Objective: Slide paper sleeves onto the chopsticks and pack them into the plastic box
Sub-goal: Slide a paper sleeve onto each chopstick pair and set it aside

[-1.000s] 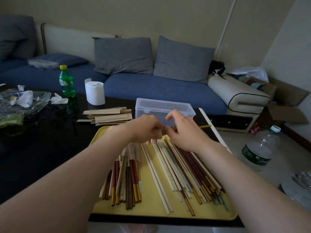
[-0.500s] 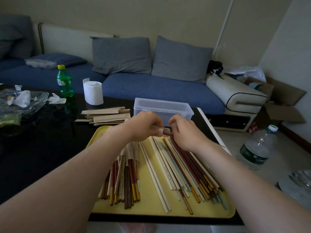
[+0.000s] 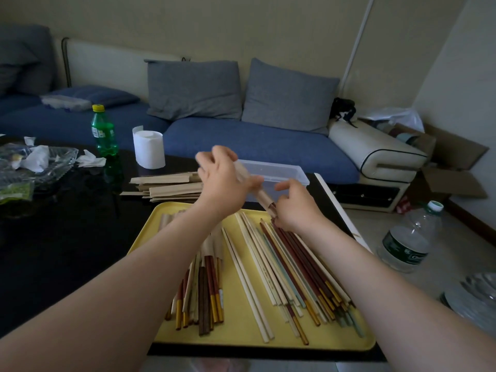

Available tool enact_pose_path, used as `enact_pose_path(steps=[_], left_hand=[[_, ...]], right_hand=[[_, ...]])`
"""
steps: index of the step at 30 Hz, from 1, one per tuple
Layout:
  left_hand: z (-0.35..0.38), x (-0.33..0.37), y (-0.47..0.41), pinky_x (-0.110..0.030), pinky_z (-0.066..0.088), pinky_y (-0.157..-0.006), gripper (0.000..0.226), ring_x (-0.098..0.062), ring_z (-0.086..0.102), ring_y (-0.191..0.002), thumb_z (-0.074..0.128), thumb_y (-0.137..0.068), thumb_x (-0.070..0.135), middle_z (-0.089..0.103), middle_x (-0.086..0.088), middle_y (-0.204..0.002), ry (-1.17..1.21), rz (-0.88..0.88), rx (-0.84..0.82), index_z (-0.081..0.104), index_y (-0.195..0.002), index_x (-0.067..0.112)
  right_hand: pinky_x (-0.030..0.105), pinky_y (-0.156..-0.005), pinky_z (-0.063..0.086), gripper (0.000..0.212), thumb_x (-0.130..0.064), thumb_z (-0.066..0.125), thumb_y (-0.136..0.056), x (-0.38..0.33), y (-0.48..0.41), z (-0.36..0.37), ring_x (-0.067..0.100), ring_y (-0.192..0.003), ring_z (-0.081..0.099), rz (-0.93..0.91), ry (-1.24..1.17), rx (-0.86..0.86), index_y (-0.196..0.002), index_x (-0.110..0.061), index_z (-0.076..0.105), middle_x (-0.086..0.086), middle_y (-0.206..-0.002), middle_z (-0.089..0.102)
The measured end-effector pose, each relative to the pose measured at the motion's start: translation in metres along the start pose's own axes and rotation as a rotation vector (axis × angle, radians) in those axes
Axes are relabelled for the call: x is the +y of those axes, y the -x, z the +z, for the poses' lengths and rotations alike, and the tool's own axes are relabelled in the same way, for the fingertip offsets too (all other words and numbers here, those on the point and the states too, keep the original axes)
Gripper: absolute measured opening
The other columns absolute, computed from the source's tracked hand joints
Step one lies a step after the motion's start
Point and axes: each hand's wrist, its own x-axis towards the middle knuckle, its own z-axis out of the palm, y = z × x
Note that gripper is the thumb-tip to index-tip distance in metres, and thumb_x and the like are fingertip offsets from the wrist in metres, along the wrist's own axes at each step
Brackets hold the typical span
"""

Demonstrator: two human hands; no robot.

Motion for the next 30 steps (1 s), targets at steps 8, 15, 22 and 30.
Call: enact_pose_path(steps=[8, 15, 22, 30], left_hand=[[0.001, 0.006, -0.002, -0.038, 0.067, -0.071, 0.017, -0.027, 0.079, -0.088, 0.066, -0.101, 0.005, 0.072, -0.021, -0.113, 0.787, -0.426, -0.151, 0.058, -0.116, 0.002], [-0.004, -0.005, -0.008, -0.043, 0.067, -0.068, 0.079, -0.038, 0.073, -0.101, 0.073, -0.092, -0.005, 0.047, -0.013, -0.138, 0.746, -0.408, -0.05, 0.034, -0.144, 0.039], [-0.006, -0.004, -0.006, -0.032, 0.063, -0.059, 0.073, -0.034, 0.076, -0.094, 0.074, -0.093, -0.003, 0.049, -0.017, -0.136, 0.68, -0.346, -0.162, 0.037, -0.145, 0.034], [-0.003, -0.009, -0.01, -0.032, 0.065, -0.06, 0.046, -0.028, 0.079, -0.088, 0.077, -0.093, 0.011, 0.068, -0.018, -0.117, 0.482, -0.483, -0.207, 0.051, -0.131, 0.008]], right_hand=[[0.032, -0.053, 0.049, 0.034, -0.009, 0.039, -0.109, -0.009, 0.004, 0.009, 0.021, -0.058, 0.068, 0.167, -0.33, -0.154, -0.138, -0.022, 0.052, 0.012, -0.082, 0.075], [0.025, -0.043, 0.042, 0.031, -0.013, 0.034, -0.109, -0.009, 0.011, 0.006, 0.016, -0.044, 0.057, 0.387, -0.149, -0.274, -0.107, -0.006, 0.064, 0.007, -0.067, 0.066], [0.021, -0.046, 0.034, 0.025, -0.009, 0.033, -0.111, -0.012, 0.016, 0.008, 0.011, -0.049, 0.045, 0.383, -0.357, -0.433, -0.11, -0.01, 0.057, 0.007, -0.073, 0.055], [0.029, -0.067, 0.066, 0.017, -0.011, 0.069, -0.101, -0.002, 0.013, -0.005, 0.019, -0.073, 0.077, 0.185, 0.578, -0.193, -0.116, -0.013, 0.06, 0.011, -0.099, 0.071]])
